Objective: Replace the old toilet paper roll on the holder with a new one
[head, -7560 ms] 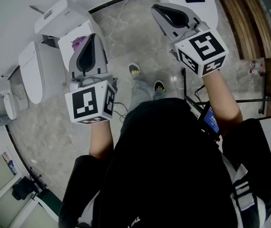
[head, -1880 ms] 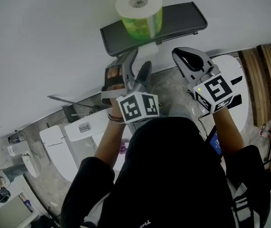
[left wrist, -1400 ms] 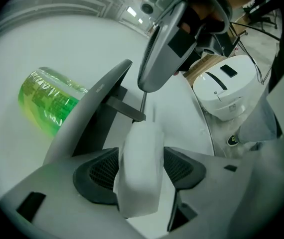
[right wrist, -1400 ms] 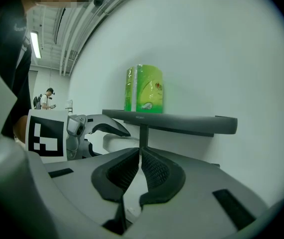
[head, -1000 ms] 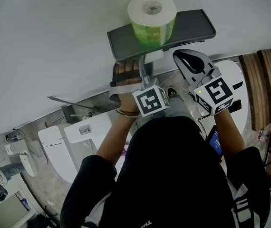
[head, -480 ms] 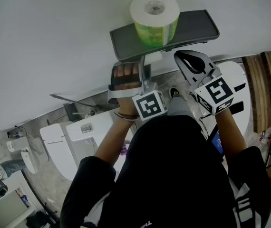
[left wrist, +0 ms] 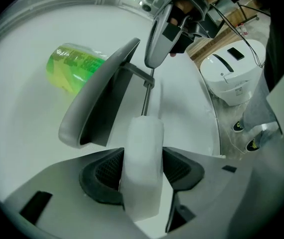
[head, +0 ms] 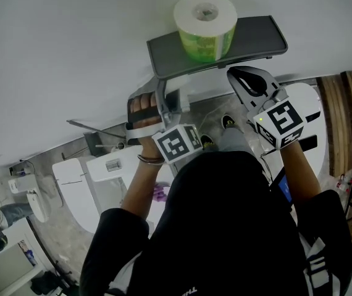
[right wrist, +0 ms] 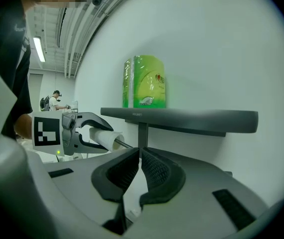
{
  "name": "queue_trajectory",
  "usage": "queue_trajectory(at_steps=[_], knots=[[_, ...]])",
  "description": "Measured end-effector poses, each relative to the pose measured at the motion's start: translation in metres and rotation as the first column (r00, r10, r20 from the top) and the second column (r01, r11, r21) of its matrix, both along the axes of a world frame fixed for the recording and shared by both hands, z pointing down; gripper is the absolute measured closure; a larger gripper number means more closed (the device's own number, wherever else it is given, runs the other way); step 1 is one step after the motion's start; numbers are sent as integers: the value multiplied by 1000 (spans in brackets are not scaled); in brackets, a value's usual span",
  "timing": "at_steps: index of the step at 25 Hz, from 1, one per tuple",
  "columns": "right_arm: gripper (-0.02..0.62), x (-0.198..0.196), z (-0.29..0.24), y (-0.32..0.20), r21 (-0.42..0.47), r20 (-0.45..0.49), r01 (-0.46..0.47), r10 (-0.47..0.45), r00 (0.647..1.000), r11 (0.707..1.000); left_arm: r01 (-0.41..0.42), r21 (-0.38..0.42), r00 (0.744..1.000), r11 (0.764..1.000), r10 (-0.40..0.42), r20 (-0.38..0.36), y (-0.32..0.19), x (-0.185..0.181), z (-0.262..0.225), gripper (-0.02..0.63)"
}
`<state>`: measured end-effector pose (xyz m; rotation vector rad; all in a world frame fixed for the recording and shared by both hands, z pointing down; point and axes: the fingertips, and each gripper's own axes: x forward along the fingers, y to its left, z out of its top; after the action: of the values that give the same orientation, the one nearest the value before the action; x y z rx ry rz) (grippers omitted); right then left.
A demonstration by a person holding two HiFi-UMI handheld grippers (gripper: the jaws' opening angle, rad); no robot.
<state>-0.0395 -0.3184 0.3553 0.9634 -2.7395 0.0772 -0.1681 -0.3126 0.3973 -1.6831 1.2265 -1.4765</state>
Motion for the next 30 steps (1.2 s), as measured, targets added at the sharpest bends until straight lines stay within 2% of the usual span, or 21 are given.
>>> queue_trajectory(at_steps=[8,10,11,13,14,15,16,18,20,21,22,23,24,28,30], knots=[[568,-21,2,3,-10,10,57,-57,998,998,112,-61,990,992,-117,-84,15,-58,0,362],[568,-25,1,4,-8,13,69,-69,998,998,156,-84,972,984,-168,-166,20,-77,-5,362],[568,-27,1,4,-6,14,74,-74,997,997,175,-98,952,980,-193,-237,22,-84,-10,362],[568,-30,0,6,-5,15,81,-81,997,997,186,-116,884,976,-218,-414,23,-92,-31,362],[568,-30,0,6,-6,15,82,-82,997,997,174,-114,835,978,-208,-510,23,-91,-47,362],[568,-31,0,7,-6,15,82,-82,996,997,152,-103,773,983,-184,-608,21,-88,-65,362],[568,-31,-1,7,-5,16,82,-82,996,997,127,-83,699,988,-149,-700,20,-82,-85,362],[568,-31,-2,8,-3,19,79,-79,997,997,87,-20,536,996,-64,-842,16,-72,-123,362],[568,-29,-3,9,-4,21,73,-73,997,997,69,52,395,996,20,-919,11,-62,-155,362],[568,-28,-3,9,-6,22,69,-68,997,998,63,81,339,995,55,-939,7,-57,-167,362],[568,-27,-4,9,-7,23,63,-63,998,998,54,104,297,993,83,-951,2,-52,-176,362],[568,-25,-4,9,-5,25,57,-57,998,998,39,121,270,992,106,-957,-3,-45,-182,362],[568,-24,-5,8,-3,26,50,-50,998,999,21,134,255,991,124,-959,-7,-37,-186,362],[568,-14,-3,7,-9,28,21,-21,999,1000,-36,190,241,981,193,-951,-17,-13,-198,362],[568,-9,0,6,-13,27,9,-8,1000,1000,-51,211,206,976,217,-954,-23,-4,-201,362]])
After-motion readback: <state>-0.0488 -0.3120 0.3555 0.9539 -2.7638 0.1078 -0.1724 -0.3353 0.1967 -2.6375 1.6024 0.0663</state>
